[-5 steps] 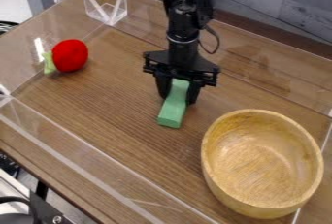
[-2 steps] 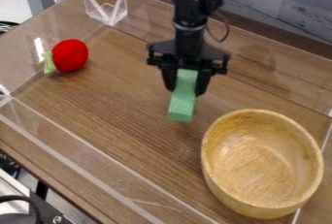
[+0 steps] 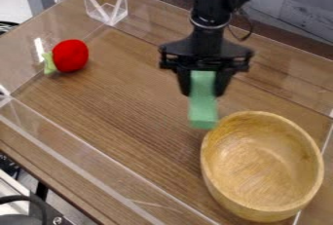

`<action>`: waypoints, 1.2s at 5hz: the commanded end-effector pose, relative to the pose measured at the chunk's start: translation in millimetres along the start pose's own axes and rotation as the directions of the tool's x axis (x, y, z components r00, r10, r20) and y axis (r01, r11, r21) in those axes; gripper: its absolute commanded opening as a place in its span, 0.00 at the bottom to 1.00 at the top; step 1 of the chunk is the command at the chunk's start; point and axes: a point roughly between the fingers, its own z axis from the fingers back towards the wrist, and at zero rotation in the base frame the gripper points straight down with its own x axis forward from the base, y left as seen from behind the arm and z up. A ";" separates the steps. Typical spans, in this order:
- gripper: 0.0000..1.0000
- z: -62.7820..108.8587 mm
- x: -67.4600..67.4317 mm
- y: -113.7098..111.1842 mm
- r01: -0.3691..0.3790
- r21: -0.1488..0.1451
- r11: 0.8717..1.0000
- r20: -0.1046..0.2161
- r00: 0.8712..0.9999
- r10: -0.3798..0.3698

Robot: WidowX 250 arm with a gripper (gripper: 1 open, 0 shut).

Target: Put the green stick in the brown bowl

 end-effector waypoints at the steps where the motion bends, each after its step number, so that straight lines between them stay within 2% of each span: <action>1: 0.00 15.1 -11.8 -14.1 -0.053 -0.040 0.998 0.027 0.998 0.054; 3: 0.00 5.0 -60.5 -37.6 -0.116 -0.057 0.992 0.000 0.993 0.116; 4: 0.00 -2.7 -79.6 -44.7 -0.102 -0.066 0.993 -0.024 0.995 0.101; 6: 0.00 -7.0 -86.0 -46.9 -0.092 -0.063 0.994 -0.043 0.995 0.089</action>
